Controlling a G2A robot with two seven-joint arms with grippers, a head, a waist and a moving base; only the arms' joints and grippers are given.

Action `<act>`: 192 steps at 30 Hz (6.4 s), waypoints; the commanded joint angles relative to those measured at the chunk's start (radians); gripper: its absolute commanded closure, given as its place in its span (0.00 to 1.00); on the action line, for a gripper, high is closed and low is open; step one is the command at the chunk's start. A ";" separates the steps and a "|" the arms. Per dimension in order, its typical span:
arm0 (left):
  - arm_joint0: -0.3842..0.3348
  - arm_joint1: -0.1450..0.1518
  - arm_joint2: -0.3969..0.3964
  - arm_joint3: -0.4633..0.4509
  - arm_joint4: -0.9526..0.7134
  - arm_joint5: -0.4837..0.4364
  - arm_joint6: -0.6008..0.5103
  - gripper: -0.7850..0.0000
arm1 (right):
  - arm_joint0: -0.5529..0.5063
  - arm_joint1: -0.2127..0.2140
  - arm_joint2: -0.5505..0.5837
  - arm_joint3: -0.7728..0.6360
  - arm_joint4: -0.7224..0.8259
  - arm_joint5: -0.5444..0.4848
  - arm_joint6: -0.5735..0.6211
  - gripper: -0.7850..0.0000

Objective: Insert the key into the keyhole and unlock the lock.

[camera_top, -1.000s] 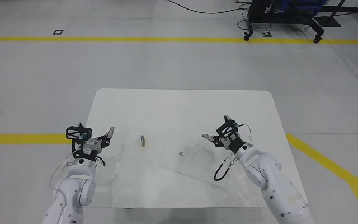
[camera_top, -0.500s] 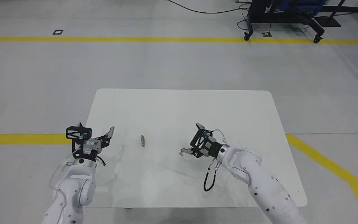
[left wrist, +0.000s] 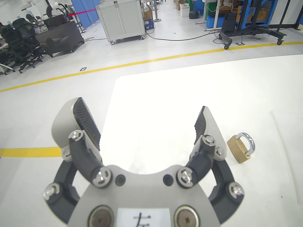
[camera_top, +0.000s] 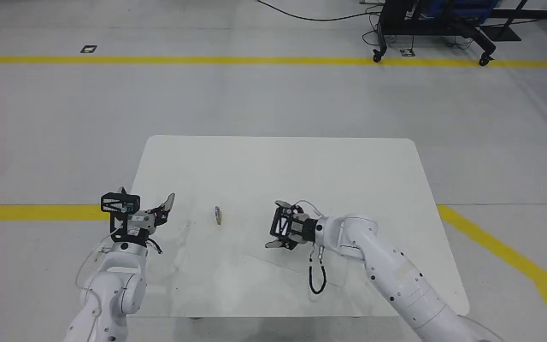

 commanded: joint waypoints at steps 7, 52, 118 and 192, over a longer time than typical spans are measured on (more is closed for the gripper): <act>0.000 0.000 0.000 0.000 0.000 0.000 0.000 0.00 | 0.034 -0.003 -0.025 0.045 0.004 -0.042 0.018 0.00; 0.000 0.000 0.000 0.000 0.000 0.000 0.000 0.00 | 0.063 0.015 -0.056 0.024 -0.029 -0.101 0.094 1.00; -0.291 -0.051 0.515 -0.035 0.581 -0.113 -0.342 0.00 | -0.054 0.072 0.087 -0.142 -0.087 -0.135 -0.058 1.00; -0.600 0.087 0.582 0.530 -1.604 -1.012 -0.808 0.36 | 0.211 0.036 -0.302 0.359 1.502 -0.291 -0.085 1.00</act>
